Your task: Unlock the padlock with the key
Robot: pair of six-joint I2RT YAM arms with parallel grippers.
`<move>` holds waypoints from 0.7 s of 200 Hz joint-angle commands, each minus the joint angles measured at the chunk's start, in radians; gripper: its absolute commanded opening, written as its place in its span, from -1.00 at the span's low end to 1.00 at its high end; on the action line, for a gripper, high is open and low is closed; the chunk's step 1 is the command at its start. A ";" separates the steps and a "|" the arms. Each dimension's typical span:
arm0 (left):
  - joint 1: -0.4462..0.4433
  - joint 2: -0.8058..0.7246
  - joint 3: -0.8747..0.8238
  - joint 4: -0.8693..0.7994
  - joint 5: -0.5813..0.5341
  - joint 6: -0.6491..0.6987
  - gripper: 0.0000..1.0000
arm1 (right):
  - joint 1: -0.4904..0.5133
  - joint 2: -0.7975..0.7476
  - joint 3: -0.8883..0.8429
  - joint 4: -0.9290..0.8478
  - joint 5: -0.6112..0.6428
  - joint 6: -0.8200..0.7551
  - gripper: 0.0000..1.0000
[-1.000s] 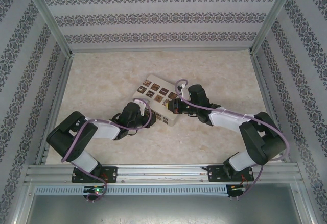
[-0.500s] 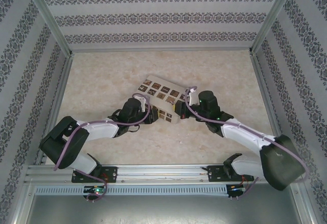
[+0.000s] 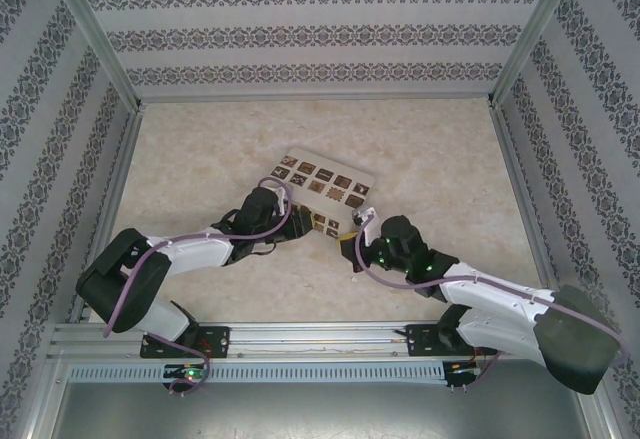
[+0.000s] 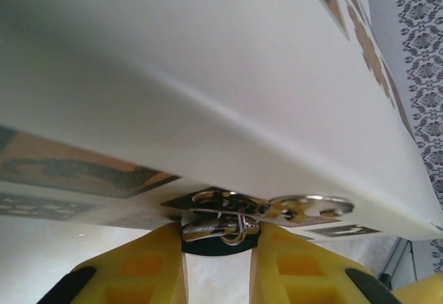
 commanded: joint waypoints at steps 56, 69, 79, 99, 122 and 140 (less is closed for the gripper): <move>-0.019 -0.025 0.045 0.019 0.039 -0.065 -0.55 | 0.079 0.141 -0.015 0.183 0.183 -0.158 -1.00; -0.019 -0.024 0.048 0.018 0.041 -0.068 -0.55 | 0.091 0.177 0.001 0.197 0.195 -0.181 -1.00; -0.019 -0.024 0.050 0.017 0.041 -0.068 -0.55 | 0.100 0.205 0.010 0.211 0.206 -0.195 -1.00; -0.019 -0.027 0.050 0.017 0.034 -0.068 -0.55 | 0.107 0.254 0.039 0.237 0.218 -0.212 -1.00; -0.019 -0.027 0.049 0.021 0.034 -0.073 -0.55 | 0.112 0.297 0.053 0.263 0.228 -0.216 -1.00; -0.019 -0.028 0.048 0.020 0.036 -0.072 -0.55 | 0.116 0.320 0.054 0.289 0.234 -0.215 -1.00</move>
